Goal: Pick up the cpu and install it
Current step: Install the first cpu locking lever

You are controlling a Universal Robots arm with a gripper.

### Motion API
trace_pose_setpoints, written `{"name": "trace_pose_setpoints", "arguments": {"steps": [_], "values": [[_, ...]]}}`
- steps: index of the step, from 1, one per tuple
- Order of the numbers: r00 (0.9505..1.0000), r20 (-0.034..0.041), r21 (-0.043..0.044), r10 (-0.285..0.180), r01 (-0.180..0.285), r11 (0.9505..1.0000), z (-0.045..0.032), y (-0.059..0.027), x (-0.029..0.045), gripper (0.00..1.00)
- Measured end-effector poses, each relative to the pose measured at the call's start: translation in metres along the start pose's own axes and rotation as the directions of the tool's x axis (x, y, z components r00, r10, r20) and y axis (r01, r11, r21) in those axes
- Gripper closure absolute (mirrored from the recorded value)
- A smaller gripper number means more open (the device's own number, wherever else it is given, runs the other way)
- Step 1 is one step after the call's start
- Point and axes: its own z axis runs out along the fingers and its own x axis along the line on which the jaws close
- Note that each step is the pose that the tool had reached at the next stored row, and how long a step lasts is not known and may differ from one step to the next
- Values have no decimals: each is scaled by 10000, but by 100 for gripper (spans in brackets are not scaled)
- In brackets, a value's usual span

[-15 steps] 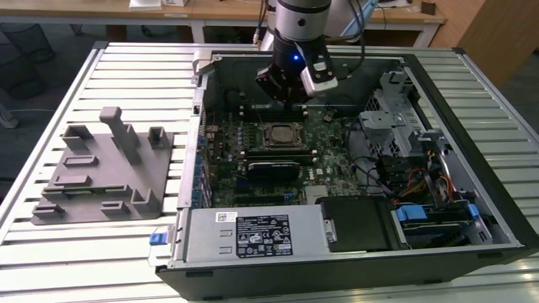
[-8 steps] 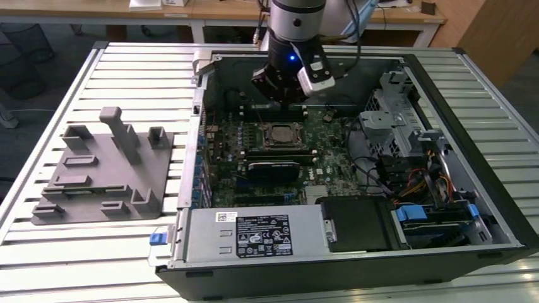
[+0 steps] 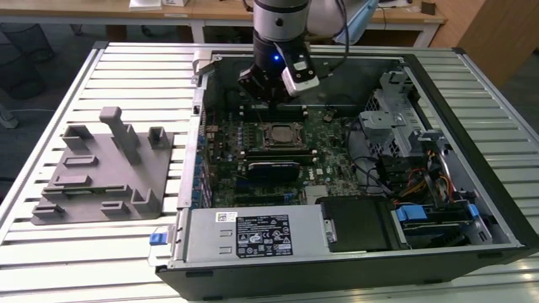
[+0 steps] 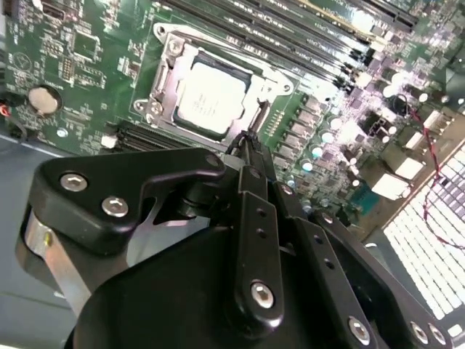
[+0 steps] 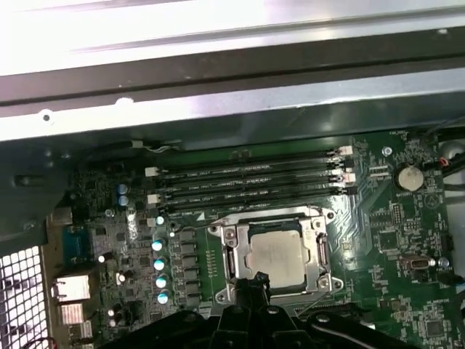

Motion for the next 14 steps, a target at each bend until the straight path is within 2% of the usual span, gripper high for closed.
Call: {"name": "trace_pose_setpoints", "arguments": {"steps": [4, 14], "values": [[9988, -16, -2, -495, 495, 9988, 2, -2, 9, 89], [9987, 34, -6, -516, 516, 9987, 8, -41, 335, 89]]}}
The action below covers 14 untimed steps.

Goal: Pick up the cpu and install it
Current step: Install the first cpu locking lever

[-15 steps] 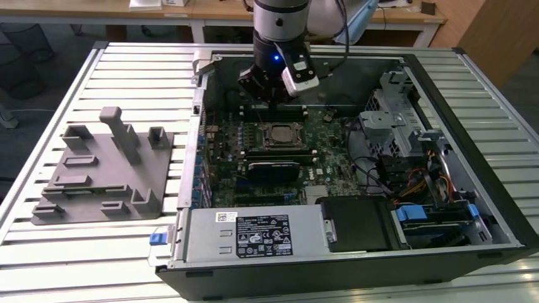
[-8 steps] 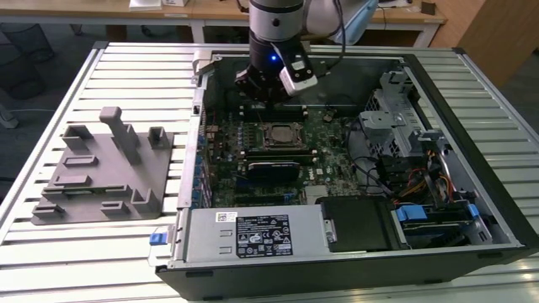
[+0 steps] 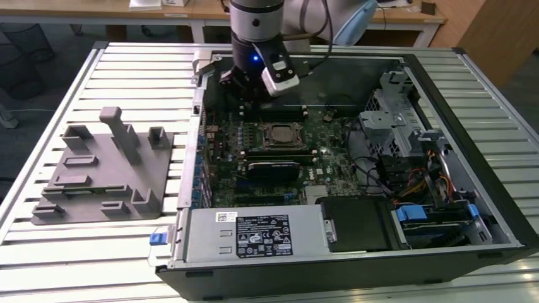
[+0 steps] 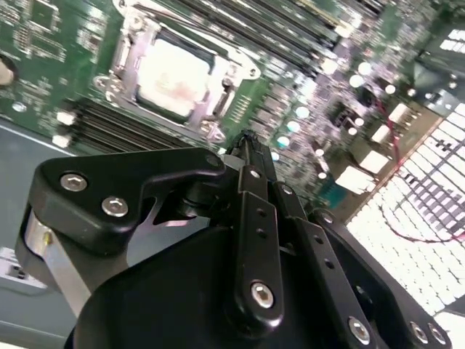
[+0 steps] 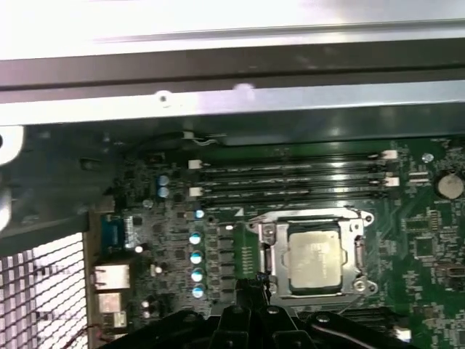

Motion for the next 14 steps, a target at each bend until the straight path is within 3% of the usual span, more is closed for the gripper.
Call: {"name": "trace_pose_setpoints", "arguments": {"steps": [3, 7, 10, 14], "values": [[10000, 4, 0, -1, 1, 10000, 6, 18, 66, 89], [10000, 2, 2, -2, 2, 10000, 19, 145, 97, 89], [10000, 22, -3, 0, 0, 10000, 33, 154, 164, 89], [10000, 21, -2, -6, 6, 10000, 46, 223, 185, 89]]}}
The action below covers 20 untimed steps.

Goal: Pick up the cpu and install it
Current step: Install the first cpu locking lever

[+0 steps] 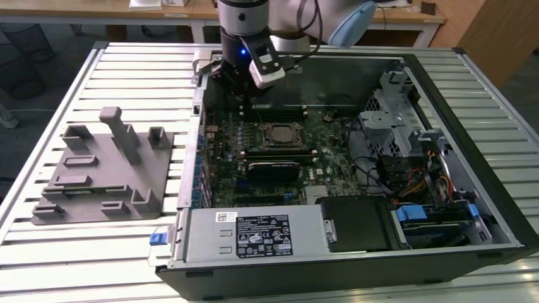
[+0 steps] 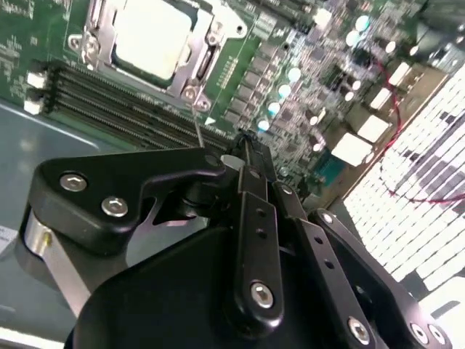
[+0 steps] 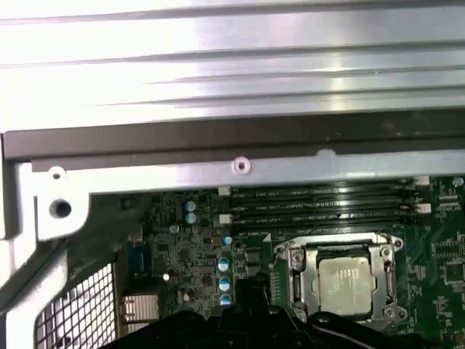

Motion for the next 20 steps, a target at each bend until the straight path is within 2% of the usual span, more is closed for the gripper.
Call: {"name": "trace_pose_setpoints", "arguments": {"steps": [3, 5, 8, 13, 17, 18, 19, 20], "values": [[10000, -1, 1, -11, 11, 10000, 5, 64, 2, 89], [10000, -1, 1, -15, 15, 10000, 7, 90, -28, 89], [10000, -5, 0, -12, 12, 10000, 14, 110, -148, 89], [10000, -52, 6, -11, 11, 10000, 32, 131, -364, 89], [10000, -53, 3, -11, 11, 10000, 37, 130, -375, 89], [10000, -58, -64, -12, 12, 10000, 40, 129, -375, 89], [10000, -70, -211, -11, 10, 9998, 43, 126, -375, 89], [10000, -76, -311, -10, 8, 9995, 49, 121, -376, 89]]}}
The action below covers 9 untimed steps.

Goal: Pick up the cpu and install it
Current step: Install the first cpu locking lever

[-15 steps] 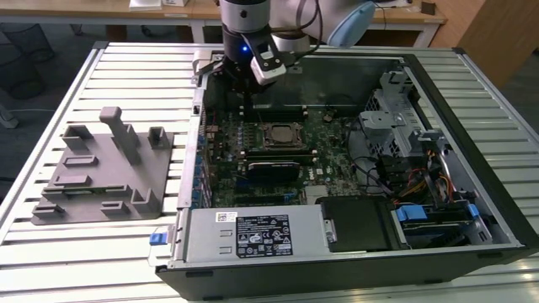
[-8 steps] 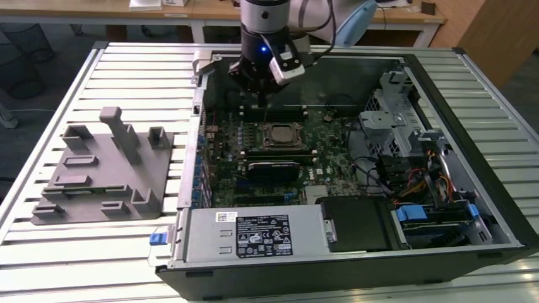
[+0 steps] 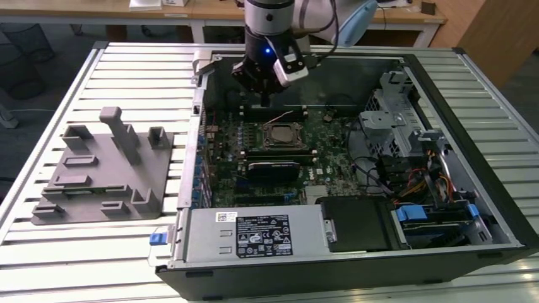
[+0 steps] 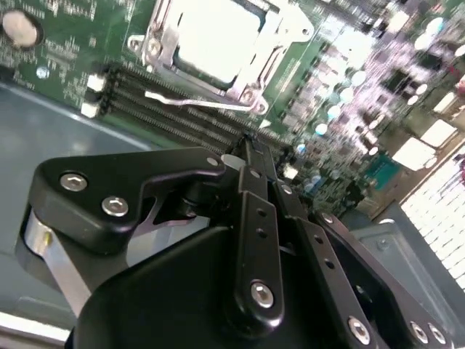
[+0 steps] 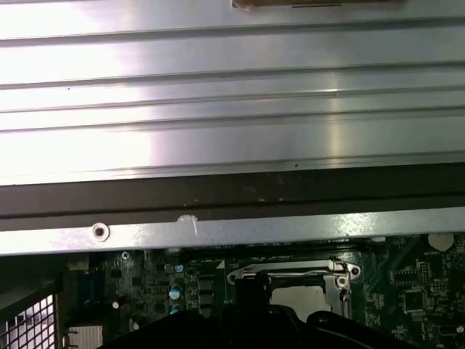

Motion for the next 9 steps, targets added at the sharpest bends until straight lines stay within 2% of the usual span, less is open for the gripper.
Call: {"name": "trace_pose_setpoints", "arguments": {"steps": [2, 5, 9], "values": [[10000, -2, -24, -45, 45, 10000, 15, -7, -1, 89], [9989, -20, -21, -459, 459, 9989, 39, -9, -1, 89], [9987, -18, -20, -506, 506, 9987, 79, -5, -24, 89]]}}
